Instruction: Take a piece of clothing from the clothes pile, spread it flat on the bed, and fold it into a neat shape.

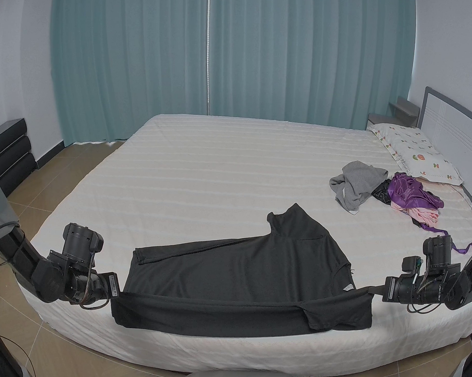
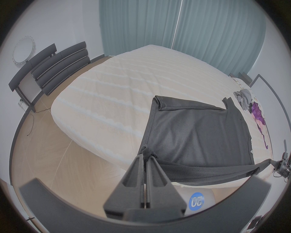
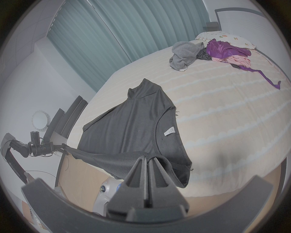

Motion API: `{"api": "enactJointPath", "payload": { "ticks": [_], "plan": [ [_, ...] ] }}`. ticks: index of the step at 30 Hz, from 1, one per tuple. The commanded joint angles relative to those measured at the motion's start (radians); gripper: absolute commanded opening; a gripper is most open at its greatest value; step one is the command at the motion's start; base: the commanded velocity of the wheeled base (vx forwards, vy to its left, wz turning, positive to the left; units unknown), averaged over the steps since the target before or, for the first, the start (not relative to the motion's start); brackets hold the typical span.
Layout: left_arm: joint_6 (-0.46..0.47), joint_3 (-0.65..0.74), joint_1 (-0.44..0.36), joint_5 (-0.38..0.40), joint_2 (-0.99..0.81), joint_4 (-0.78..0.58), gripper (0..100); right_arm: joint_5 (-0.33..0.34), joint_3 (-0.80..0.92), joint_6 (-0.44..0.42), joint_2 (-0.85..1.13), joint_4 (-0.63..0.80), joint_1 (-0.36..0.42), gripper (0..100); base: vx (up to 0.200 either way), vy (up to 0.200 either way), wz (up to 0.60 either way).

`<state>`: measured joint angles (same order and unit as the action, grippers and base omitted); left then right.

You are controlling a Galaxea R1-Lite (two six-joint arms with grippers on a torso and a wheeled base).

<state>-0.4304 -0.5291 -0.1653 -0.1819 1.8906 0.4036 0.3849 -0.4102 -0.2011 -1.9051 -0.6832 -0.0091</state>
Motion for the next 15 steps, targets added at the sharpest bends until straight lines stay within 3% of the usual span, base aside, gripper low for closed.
{"api": "enactJointPath", "payload": {
  "ticks": [1,15],
  "plan": [
    [-0.001,-0.018,0.004,0.002,0.025,-0.005,0,0.002,-0.024,-0.003,-0.015,0.001,0.000,0,0.000,0.000,0.00],
    [-0.002,-0.060,0.015,0.022,0.091,0.000,0,-0.001,-0.053,-0.001,-0.083,-0.001,0.031,0,0.000,0.000,0.00]
  ]
}}
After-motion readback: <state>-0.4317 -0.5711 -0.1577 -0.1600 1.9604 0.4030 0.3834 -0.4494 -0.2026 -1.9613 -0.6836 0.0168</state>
